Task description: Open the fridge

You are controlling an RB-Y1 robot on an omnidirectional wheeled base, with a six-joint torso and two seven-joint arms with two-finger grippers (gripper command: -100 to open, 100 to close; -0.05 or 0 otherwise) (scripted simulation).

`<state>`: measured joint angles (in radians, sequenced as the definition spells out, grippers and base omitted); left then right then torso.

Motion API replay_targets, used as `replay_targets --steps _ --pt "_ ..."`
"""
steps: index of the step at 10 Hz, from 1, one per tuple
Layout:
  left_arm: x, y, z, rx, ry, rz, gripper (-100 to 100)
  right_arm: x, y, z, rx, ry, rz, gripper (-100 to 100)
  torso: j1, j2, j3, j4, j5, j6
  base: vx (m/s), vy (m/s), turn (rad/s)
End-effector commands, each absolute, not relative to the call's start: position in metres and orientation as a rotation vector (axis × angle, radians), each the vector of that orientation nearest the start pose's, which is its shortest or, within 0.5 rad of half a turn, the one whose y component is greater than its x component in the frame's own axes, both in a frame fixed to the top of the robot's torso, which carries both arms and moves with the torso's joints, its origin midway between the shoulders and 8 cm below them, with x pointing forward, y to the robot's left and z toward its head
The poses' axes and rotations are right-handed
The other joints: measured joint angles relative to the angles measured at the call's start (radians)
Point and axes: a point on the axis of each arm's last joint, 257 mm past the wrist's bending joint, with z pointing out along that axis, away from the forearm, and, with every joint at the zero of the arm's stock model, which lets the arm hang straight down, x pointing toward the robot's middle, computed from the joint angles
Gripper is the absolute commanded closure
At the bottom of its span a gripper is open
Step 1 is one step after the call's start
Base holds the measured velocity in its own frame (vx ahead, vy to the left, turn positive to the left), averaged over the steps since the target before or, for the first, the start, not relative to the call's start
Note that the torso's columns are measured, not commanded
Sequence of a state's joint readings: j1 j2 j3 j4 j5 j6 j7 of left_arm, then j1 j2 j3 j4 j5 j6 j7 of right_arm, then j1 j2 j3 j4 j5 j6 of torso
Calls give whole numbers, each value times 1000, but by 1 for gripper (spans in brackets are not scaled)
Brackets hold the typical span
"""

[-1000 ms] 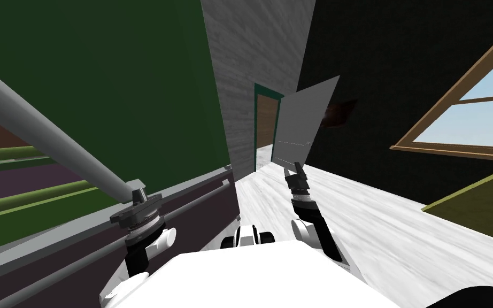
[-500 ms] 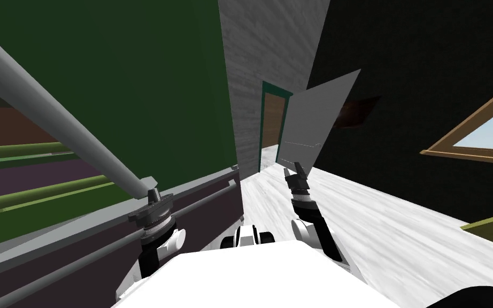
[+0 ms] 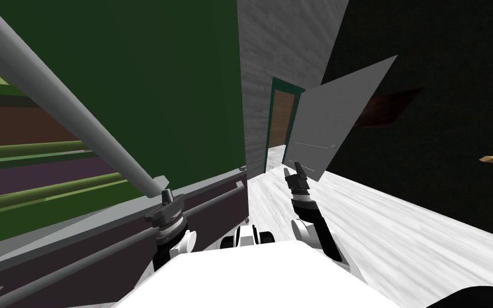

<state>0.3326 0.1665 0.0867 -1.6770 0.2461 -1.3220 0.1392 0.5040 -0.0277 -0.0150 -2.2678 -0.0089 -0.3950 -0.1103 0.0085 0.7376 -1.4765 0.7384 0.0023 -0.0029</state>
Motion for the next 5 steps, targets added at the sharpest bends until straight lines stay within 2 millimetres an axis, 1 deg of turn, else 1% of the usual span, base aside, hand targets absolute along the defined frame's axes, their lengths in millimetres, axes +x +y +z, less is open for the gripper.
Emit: replay_targets --steps 1,2,3,4,5 --pt "276 322 -32 -422 225 -1525 100 362 -288 -3 788 676 1362 0 0 0 0 -1 1 1 58 67 200" --pt "279 313 -34 -432 226 -1553 100 362 -288 -3 788 676 1362 0 0 1 0 0 0 -1 52 53 112" --pt "280 316 -31 -425 229 -1543 100 362 -288 -3 788 676 1362 0 -1 1 0 0 0 1 13 9 -3" --pt "280 314 -31 -423 229 -1547 -100 362 -288 -3 788 676 1362 0 -2 0 0 0 0 1 -2 -8 -6" --pt "284 314 -24 -420 230 -1549 -100 362 -288 -3 788 676 1362 0 -4 -1 -1 -1 -1 2 -4 -9 12"
